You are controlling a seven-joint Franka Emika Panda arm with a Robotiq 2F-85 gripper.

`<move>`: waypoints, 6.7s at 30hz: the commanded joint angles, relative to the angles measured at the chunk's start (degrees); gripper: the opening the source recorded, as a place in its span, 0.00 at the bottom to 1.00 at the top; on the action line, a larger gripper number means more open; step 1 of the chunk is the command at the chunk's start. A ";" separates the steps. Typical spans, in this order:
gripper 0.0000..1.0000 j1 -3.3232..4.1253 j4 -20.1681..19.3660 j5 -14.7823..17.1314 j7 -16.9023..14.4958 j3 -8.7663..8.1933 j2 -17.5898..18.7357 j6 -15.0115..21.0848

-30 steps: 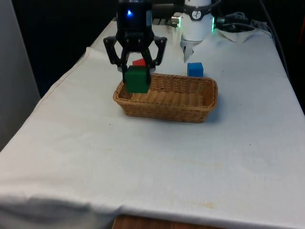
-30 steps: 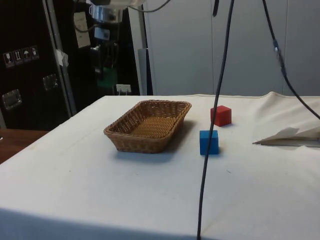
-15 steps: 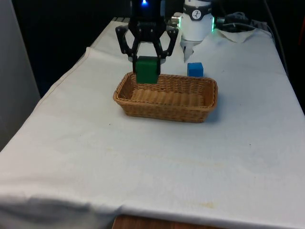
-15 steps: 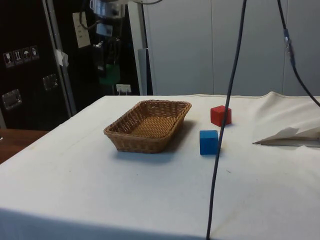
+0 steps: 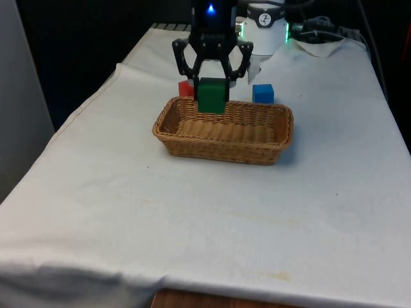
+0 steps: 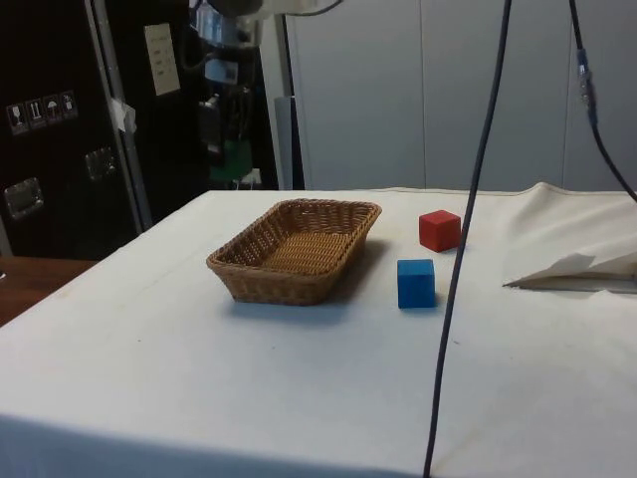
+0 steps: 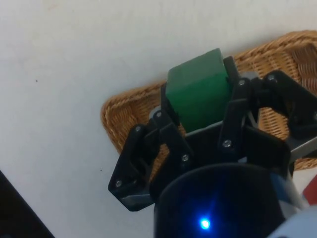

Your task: Pick up exactly two blocks and place them into the basket.

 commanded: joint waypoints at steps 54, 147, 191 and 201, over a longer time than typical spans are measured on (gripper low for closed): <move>0.01 -0.34 -21.26 -2.01 15.93 9.00 -0.11 20.05; 1.00 -3.04 -46.81 -13.46 17.53 12.95 -32.77 19.19; 1.00 -2.92 -56.44 -26.01 24.35 15.64 -36.84 18.39; 1.00 -3.61 -54.14 -27.16 24.75 16.62 -31.51 20.17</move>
